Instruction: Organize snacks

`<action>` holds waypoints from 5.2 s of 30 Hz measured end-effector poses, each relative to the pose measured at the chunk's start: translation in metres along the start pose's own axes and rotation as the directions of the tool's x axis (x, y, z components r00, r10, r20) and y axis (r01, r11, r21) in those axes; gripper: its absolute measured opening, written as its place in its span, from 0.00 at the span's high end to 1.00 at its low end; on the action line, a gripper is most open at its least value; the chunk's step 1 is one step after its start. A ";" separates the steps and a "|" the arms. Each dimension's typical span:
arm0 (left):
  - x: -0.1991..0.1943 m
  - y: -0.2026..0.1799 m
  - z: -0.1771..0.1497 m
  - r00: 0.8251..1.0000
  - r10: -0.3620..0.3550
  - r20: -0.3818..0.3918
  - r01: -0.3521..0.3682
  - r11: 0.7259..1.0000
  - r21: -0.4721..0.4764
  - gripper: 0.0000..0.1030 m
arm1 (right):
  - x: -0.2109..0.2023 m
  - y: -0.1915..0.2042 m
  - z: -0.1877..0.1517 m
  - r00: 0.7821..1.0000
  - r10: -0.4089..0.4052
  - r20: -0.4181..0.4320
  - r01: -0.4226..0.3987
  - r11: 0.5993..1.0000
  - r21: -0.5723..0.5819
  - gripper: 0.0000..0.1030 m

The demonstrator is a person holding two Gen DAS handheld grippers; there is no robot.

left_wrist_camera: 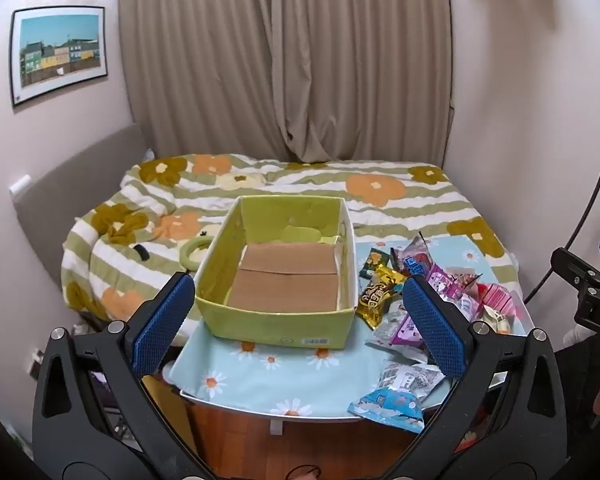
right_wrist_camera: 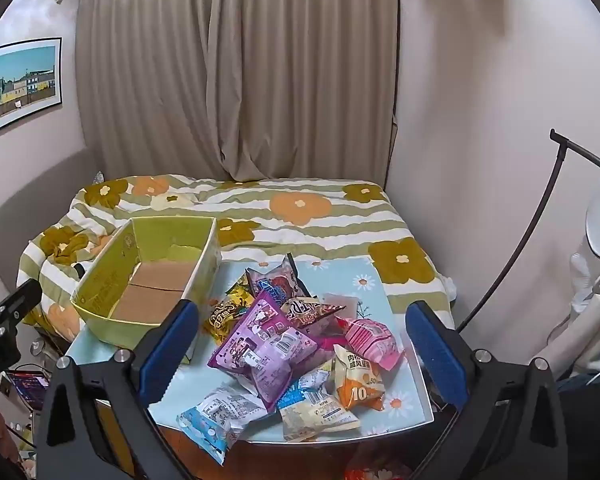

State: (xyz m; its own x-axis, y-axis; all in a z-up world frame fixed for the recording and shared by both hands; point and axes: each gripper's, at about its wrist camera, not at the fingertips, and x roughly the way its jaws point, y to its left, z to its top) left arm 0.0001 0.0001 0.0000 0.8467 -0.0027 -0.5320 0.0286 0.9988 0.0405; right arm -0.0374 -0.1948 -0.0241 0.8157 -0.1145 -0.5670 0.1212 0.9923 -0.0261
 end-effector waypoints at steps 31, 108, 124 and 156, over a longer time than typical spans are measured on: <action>0.011 0.002 -0.004 1.000 -0.006 -0.016 0.006 1.000 0.000 0.00 | 0.002 0.001 -0.003 1.000 -0.004 -0.005 0.004 1.000 0.001 0.00; 0.013 -0.005 0.002 0.991 -0.095 -0.095 0.098 0.995 0.026 0.00 | 0.000 0.001 -0.019 1.000 -0.011 -0.024 0.011 1.000 -0.011 0.00; 0.128 -0.069 -0.079 0.841 -0.302 -0.448 0.350 0.936 0.028 0.00 | 0.102 -0.018 -0.035 0.957 0.213 -0.195 -0.261 0.928 -0.265 0.00; 0.232 -0.111 -0.198 0.678 -0.322 -0.661 0.383 0.922 -0.056 0.34 | 0.245 0.026 -0.080 0.763 0.417 -0.494 -0.624 0.674 -0.395 0.20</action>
State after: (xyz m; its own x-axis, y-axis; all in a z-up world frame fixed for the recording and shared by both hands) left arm 0.0879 -0.1014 -0.2953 0.2138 -0.2906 -0.9327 0.3216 0.9225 -0.2137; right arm 0.1205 -0.1933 -0.2297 0.3938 0.3501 -0.8499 -0.6510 0.7590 0.0110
